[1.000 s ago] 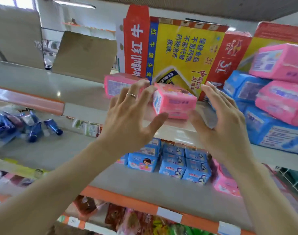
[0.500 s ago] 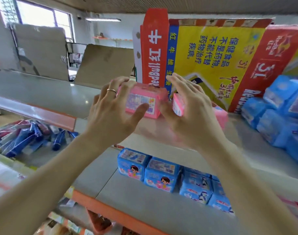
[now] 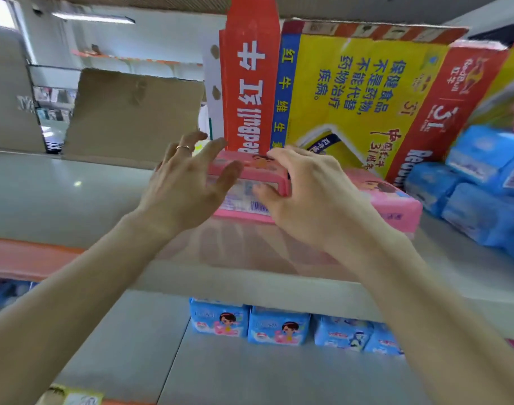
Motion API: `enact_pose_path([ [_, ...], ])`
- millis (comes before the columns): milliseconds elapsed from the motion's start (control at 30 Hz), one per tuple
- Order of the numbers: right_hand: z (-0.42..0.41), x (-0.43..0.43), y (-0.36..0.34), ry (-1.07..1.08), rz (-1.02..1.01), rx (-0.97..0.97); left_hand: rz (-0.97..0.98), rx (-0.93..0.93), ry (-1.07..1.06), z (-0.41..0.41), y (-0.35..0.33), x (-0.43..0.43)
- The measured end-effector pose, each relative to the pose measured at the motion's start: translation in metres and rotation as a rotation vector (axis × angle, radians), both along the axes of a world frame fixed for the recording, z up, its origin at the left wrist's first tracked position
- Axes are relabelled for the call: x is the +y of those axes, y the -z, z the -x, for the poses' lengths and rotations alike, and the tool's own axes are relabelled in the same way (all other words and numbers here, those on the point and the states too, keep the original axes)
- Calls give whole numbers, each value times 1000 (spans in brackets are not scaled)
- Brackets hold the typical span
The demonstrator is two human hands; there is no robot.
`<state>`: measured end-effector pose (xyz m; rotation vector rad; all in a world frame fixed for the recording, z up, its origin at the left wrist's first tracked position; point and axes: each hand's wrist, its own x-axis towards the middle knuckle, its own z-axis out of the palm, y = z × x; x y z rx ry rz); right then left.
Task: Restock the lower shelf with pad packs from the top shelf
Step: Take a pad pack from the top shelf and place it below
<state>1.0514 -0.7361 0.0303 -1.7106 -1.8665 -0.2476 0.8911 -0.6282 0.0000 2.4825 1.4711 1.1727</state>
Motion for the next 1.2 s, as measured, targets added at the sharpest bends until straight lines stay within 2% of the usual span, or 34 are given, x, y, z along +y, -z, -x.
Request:
enact_pose_path([
  [133, 20, 29, 4, 248, 204, 147, 247, -9, 124, 0, 3, 9],
  [200, 22, 44, 13, 288, 241, 251, 289, -39, 173, 1, 2, 7],
  [367, 21, 45, 24, 217, 28, 532, 287, -265, 249, 11, -2, 6],
  [567, 33, 18, 28, 93, -412, 671, 45, -549, 337, 30, 3, -19],
  [700, 46, -15, 35, -57, -526, 837, -47, -770, 383, 40, 8, -59],
  [800, 46, -50, 38, -171, -553, 928, -80, -859, 398, 42, 13, -98],
  [933, 32, -103, 56, -313, -523, 989, 76, -1000, 465, 35, 33, -147],
  [1033, 9, -140, 84, -353, -453, 925, 95, -943, 458, 22, 54, -187],
  [1200, -39, -199, 141, -378, -279, 902, 206, -966, 410, -17, 106, -256],
])
